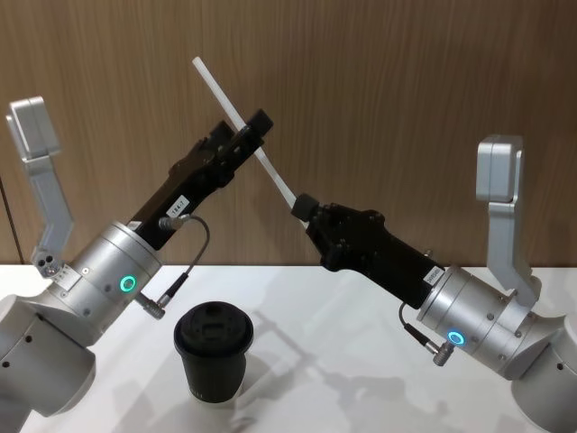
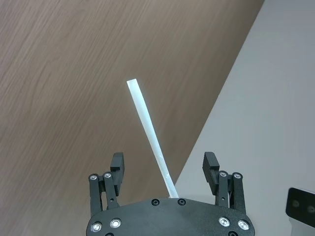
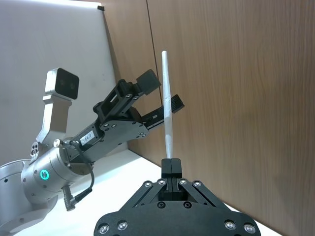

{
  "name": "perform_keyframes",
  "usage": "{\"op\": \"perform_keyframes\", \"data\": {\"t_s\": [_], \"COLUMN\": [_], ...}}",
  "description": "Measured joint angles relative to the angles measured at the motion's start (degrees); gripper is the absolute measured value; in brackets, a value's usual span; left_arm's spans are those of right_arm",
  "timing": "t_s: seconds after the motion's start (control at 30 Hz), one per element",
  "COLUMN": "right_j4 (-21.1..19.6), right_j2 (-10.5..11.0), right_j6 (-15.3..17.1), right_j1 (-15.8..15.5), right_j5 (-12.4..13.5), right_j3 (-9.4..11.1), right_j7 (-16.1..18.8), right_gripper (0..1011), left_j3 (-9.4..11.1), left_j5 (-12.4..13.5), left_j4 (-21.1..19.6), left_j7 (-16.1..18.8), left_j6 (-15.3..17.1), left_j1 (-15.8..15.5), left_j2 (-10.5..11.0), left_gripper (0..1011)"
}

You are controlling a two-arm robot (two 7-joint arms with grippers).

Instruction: Pick up the straw with one hand, pass it to the other hand, and insert it into the cup.

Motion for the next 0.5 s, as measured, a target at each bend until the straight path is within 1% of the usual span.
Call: {"op": "perform_keyframes", "data": {"t_s": [0.27, 0.3, 0.33, 0.43, 0.5], "right_j4": [0.00, 0.00, 0.00, 0.00, 0.00], "right_j2": [0.00, 0.00, 0.00, 0.00, 0.00], "right_j6": [0.00, 0.00, 0.00, 0.00, 0.00], "right_j1": [0.00, 0.00, 0.00, 0.00, 0.00], "right_j5": [0.00, 0.00, 0.00, 0.00, 0.00], "right_j3": [0.00, 0.00, 0.00, 0.00, 0.00], "right_j7": [0.00, 0.00, 0.00, 0.00, 0.00], "right_gripper": [0, 0, 0, 0, 0], "left_j3": [0.46, 0.56, 0.62, 0.78, 0.87], "left_j5": [-0.60, -0.69, -0.73, -0.89, -0.95], "left_j4": [0.74, 0.83, 0.88, 1.03, 1.12], "left_j7": [0.57, 0.67, 0.71, 0.81, 0.87], "left_j6": [0.17, 0.20, 0.21, 0.23, 0.23], "left_j1": [-0.58, -0.70, -0.74, -0.91, -1.02], "left_j2": [-0.26, -0.26, -0.26, -0.26, -0.25], "left_gripper": [997, 960, 960, 872, 837]}}
